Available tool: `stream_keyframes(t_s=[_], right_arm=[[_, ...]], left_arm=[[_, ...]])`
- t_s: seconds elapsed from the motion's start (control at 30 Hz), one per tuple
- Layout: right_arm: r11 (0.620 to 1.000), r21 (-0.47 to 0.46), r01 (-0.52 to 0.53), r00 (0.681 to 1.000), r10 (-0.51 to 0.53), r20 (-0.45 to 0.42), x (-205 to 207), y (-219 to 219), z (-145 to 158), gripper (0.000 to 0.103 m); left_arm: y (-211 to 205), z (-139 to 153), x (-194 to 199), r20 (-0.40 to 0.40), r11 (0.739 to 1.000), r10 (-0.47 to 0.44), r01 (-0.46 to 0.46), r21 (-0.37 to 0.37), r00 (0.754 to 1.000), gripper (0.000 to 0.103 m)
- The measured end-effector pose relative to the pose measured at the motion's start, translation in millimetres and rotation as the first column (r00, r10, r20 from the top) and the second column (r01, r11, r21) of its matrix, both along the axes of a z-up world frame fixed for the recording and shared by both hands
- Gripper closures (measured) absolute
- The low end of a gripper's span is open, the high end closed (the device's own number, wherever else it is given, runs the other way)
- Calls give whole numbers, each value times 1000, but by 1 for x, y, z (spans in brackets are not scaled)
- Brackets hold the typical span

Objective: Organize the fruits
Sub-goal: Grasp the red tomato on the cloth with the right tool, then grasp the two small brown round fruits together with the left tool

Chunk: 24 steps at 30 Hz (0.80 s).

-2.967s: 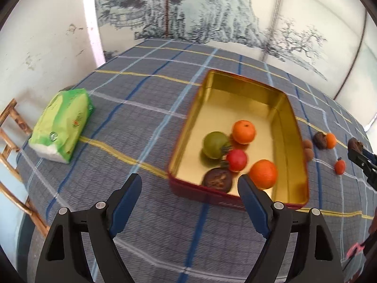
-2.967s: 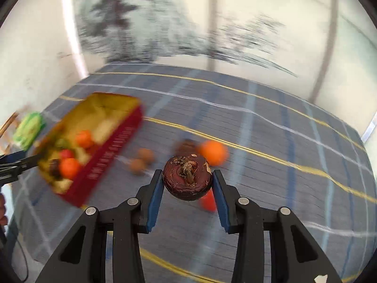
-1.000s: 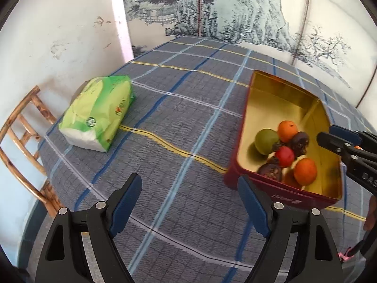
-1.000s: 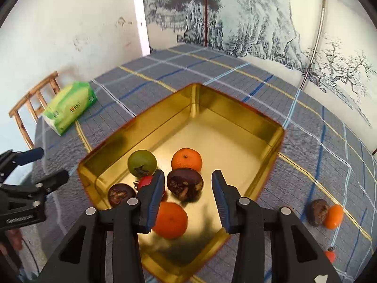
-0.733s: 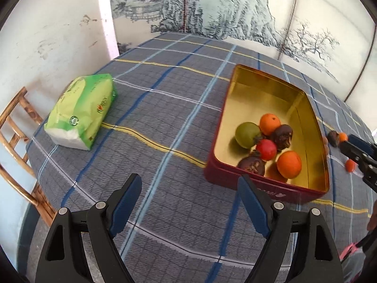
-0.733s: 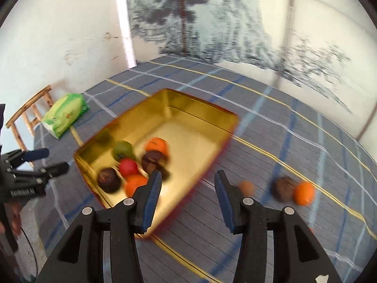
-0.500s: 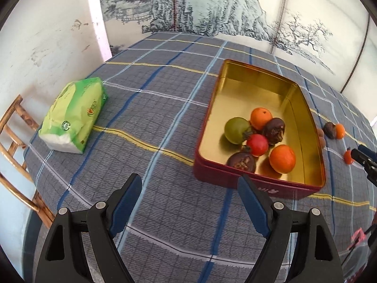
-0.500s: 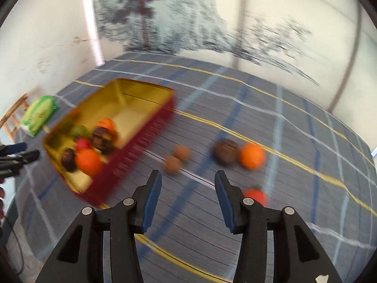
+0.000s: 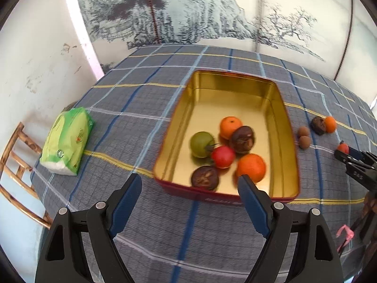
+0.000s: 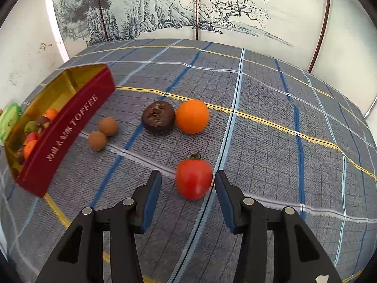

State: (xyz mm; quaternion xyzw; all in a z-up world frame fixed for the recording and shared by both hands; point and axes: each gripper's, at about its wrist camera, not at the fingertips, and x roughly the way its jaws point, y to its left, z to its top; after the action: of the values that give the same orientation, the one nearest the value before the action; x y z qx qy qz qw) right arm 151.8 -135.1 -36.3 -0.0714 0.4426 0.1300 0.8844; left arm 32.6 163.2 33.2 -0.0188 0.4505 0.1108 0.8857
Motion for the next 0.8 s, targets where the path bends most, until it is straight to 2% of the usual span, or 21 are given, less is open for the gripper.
stream_keyframes(t_s=[0.07, 0.2, 0.43, 0.5, 0.63, 0.8], right_arm=[[1000, -4, 3, 1000, -3, 0, 3, 0, -3, 61], [1000, 7, -3, 1000, 3, 14, 3, -3, -4, 73], [1000, 6, 5, 999, -5, 33, -2, -18, -5, 74], [999, -14, 35, 998, -34, 48, 0, -32, -5, 74], [994, 3, 114, 993, -114, 43, 4, -69, -6, 74], [982, 8, 189, 981, -190, 41, 1, -109, -6, 74]], left_arm=[[-11, 2, 5, -5, 1000, -18, 18, 7, 1000, 19], [-38, 8, 15, 2, 997, -75, 75, 13, 997, 19], [-88, 14, 33, 24, 983, -181, 181, -3, 983, 19], [-101, 14, 39, 24, 976, -217, 218, -22, 976, 19], [-127, 11, 50, 15, 952, -299, 299, -59, 954, 19], [-149, 5, 65, -2, 933, -351, 349, -91, 936, 19]])
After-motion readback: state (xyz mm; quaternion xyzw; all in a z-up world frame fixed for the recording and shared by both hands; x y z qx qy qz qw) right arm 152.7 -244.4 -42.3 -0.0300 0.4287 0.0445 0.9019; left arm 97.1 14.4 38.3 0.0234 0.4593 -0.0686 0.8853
